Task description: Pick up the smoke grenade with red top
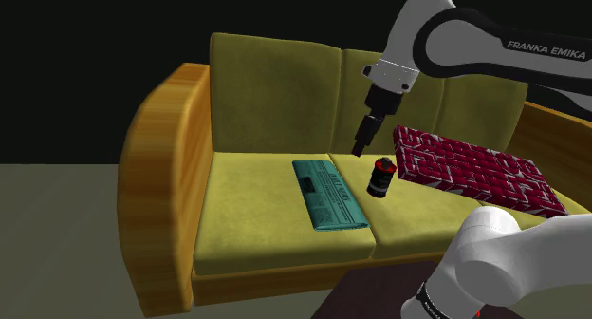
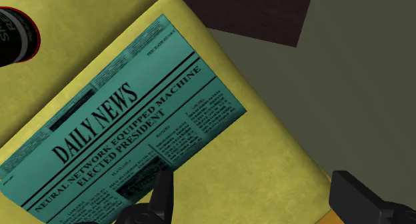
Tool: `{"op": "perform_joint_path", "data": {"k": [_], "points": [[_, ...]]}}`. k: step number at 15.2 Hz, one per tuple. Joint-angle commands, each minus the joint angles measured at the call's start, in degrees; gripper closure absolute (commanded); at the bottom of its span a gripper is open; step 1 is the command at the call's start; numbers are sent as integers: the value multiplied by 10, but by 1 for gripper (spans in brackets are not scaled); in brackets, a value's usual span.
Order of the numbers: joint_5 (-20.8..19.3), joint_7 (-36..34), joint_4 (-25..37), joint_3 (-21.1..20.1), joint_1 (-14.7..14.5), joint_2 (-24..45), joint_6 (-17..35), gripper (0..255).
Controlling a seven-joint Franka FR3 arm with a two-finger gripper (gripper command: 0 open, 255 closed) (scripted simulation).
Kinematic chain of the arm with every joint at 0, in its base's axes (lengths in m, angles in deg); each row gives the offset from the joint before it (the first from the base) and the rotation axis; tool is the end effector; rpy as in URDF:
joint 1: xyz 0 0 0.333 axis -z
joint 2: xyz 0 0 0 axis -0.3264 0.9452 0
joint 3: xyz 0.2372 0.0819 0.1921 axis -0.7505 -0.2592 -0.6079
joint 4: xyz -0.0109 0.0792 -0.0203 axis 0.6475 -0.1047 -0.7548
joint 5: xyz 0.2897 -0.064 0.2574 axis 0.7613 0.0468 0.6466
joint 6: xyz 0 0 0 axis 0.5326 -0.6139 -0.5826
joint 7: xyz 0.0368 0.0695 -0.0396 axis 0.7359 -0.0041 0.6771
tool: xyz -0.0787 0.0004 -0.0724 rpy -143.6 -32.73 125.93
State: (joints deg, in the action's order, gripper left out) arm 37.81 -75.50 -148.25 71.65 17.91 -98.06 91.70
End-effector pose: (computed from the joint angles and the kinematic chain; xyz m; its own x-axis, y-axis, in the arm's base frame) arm 0.3137 0.0183 0.5953 0.9789 0.1767 0.1029 0.1856 -0.9791 -0.0837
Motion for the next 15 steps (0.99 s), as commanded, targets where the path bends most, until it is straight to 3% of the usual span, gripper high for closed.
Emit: {"op": "perform_joint_path", "data": {"k": [1,15], "points": [[0,0,0,0,0,0,0,0],[-118,90,-150,127,107,-33,153,0]]}}
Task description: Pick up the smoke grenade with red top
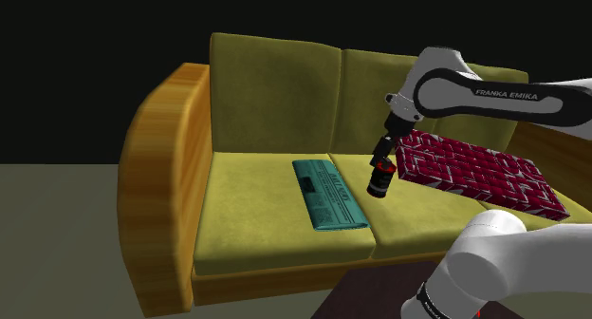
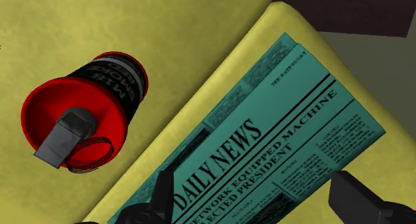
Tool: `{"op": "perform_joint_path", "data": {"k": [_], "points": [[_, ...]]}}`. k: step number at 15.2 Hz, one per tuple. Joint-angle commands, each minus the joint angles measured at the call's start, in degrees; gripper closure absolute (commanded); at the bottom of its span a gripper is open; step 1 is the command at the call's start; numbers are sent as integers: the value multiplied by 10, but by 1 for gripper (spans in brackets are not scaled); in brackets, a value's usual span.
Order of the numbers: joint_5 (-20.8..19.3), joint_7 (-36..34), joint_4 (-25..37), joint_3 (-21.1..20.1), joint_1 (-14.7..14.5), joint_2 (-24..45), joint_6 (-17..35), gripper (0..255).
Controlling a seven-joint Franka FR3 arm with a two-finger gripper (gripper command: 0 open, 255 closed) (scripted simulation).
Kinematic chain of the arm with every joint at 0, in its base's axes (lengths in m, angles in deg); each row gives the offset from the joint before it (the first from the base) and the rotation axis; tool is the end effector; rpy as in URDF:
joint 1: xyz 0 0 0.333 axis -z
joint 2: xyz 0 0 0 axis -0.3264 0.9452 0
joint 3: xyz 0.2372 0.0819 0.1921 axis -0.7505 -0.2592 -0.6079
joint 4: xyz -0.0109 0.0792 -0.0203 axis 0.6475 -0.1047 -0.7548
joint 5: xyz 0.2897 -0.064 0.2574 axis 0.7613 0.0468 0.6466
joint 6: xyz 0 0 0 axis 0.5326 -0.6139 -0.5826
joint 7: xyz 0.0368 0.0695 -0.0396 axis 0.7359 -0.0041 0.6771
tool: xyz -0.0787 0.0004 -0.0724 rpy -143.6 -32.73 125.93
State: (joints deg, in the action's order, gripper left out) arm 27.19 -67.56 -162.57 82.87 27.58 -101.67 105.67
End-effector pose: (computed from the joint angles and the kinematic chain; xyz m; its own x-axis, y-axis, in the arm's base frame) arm 0.2918 -0.1153 0.5112 0.9880 0.0387 0.1498 0.0421 -0.9989 -0.0195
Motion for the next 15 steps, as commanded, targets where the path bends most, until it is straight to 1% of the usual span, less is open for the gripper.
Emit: {"op": "perform_joint_path", "data": {"k": [1,9,10,15], "points": [[-20,18,-13,25,19,6,26,0],[-85,73,-47,116,83,55,141,0],[-86,74,-47,118,84,56,143,0],[-93,76,-77,129,86,72,188,0]]}}
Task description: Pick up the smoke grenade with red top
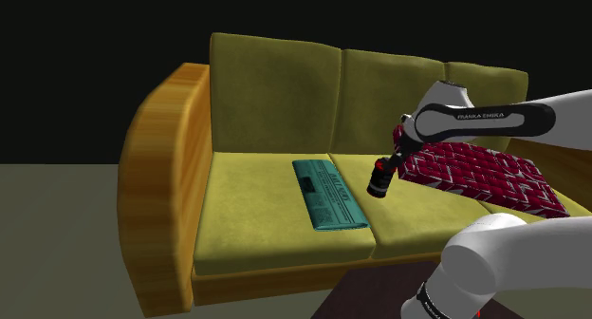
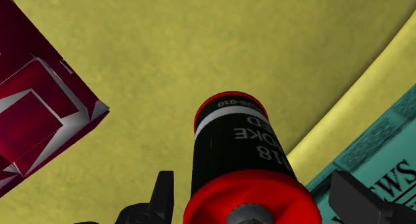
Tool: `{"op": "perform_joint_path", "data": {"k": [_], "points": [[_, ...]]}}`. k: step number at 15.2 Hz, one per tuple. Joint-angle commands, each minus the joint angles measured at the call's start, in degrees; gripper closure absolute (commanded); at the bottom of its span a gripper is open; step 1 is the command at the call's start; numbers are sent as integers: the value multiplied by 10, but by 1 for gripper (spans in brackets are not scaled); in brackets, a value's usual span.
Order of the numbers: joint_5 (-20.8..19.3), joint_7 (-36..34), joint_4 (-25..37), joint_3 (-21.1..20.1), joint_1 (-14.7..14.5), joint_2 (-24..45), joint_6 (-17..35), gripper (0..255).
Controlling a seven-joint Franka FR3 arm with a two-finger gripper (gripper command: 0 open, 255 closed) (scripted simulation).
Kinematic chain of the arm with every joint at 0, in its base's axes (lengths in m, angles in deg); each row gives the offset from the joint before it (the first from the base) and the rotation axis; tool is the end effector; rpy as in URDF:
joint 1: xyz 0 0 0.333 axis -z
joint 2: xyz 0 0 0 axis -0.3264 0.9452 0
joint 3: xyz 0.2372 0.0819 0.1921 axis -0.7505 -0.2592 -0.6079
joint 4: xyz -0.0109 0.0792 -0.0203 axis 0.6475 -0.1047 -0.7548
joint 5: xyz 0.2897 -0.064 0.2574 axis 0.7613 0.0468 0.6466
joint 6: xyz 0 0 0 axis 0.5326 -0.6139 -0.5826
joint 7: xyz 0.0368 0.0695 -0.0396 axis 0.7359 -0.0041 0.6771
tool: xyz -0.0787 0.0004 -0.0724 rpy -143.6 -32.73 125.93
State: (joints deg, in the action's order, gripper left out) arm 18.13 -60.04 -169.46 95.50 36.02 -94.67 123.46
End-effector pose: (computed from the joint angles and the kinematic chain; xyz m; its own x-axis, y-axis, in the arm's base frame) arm 0.2639 -0.2267 0.4300 0.9789 -0.0661 0.1934 -0.0726 -0.9970 0.0271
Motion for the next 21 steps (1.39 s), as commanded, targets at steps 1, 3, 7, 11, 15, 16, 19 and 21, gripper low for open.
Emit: {"op": "perform_joint_path", "data": {"k": [1,3,7,11,15,16,19,21], "points": [[-4,1,-13,5,2,6,19,0],[-6,2,-22,9,2,12,34,0],[-7,2,-23,9,3,12,34,255],[-6,2,-23,9,3,12,34,255],[-5,2,-17,6,2,8,25,255],[-3,1,-11,4,2,4,15,255],[1,0,6,-3,0,-6,-12,255],[4,-1,18,-7,-1,-12,-30,255]]}}
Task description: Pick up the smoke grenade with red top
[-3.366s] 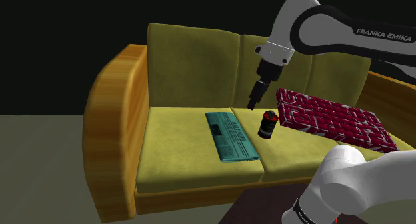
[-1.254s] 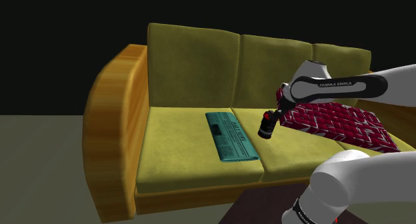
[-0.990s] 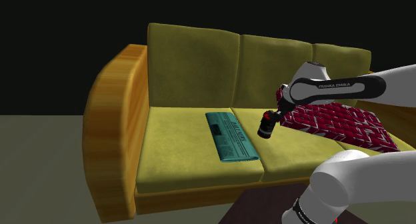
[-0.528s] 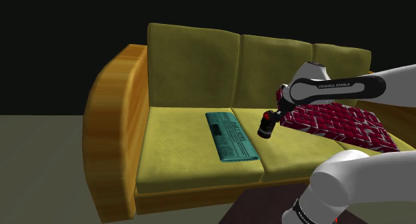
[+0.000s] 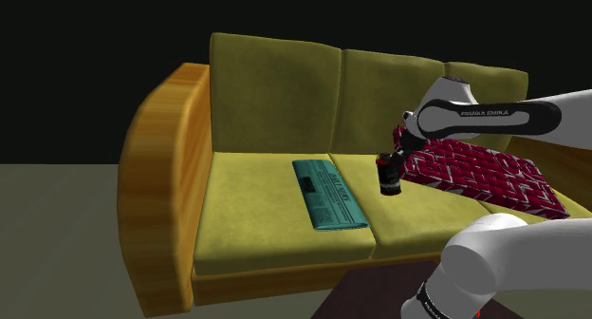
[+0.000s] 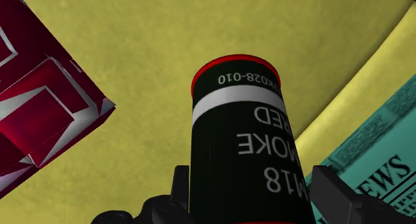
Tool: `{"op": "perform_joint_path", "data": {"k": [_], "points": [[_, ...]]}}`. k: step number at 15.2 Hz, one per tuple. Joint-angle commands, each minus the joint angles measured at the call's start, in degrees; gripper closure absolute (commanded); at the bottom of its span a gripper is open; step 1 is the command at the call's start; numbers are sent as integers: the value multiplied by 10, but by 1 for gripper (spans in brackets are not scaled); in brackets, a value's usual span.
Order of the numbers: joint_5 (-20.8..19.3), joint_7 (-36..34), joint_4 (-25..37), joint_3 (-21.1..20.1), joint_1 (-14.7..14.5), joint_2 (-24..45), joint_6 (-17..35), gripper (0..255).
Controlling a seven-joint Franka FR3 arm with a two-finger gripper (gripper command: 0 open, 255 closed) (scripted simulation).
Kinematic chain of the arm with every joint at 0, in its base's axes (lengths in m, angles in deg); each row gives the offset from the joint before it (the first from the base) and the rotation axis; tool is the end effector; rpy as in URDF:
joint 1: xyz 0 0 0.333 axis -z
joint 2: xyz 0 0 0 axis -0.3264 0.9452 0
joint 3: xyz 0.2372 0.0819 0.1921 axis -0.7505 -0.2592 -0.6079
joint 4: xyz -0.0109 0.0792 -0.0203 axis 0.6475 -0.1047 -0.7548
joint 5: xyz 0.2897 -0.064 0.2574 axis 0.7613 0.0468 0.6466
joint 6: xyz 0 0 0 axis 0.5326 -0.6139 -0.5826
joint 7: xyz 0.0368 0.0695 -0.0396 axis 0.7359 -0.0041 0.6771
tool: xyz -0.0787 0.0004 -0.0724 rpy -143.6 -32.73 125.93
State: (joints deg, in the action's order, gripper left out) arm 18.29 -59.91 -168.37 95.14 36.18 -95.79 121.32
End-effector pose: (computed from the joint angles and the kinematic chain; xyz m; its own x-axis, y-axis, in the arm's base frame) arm 0.2612 -0.2274 0.4417 0.9787 -0.0661 0.1943 -0.0728 -0.9970 0.0276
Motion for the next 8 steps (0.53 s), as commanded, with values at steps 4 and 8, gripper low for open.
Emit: {"op": "perform_joint_path", "data": {"k": [4,8], "points": [[8,-3,33,-11,-4,-10,-43,255],[14,-4,60,-19,-7,-17,-76,255]]}}
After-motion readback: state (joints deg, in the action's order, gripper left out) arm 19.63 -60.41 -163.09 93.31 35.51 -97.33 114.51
